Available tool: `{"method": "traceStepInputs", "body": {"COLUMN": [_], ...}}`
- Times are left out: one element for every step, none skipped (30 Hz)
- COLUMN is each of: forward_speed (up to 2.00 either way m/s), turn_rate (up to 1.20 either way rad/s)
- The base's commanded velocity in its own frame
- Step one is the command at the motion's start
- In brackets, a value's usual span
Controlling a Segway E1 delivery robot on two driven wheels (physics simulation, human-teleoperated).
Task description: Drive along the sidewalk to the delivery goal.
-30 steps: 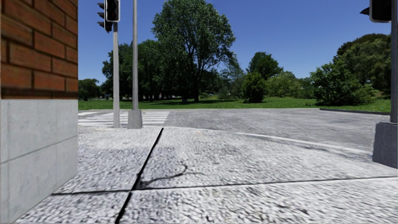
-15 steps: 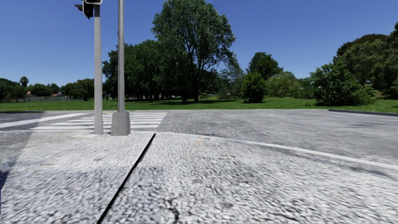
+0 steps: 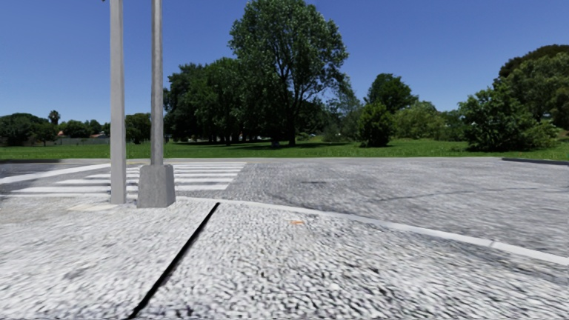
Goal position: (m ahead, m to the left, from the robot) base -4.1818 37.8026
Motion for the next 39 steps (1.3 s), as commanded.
{"method": "traceStepInputs", "body": {"forward_speed": [1.97, 1.97, 1.97, 1.97, 1.97, 1.97, 1.97, 1.97, 1.97, 1.97, 1.97, 1.97, 1.97, 1.97, 1.97, 1.97, 1.97, 1.97, 1.97, 1.97, 1.97, 1.97, 1.97, 1.97, 1.97, 1.97, 1.97, 1.97, 1.97, 1.97, 1.97, 1.97, 1.97, 1.97, 1.97, 1.97, 1.97, 1.97, 1.97], "turn_rate": [1.20, 1.20, 1.20, 1.20, 1.20, 1.20, 1.20, 1.20, 1.20, 1.20, 1.20, 1.20, 1.20, 1.20, 1.20, 1.20, 1.20, 1.20, 1.20, 1.20, 1.20, 1.20, 1.20, 1.20, 1.20, 1.20, 1.20, 1.20, 1.20, 1.20, 1.20, 1.19, 0.99, 0.99, 0.89, 0.86, 0.86, 0.85, 0.85]}}
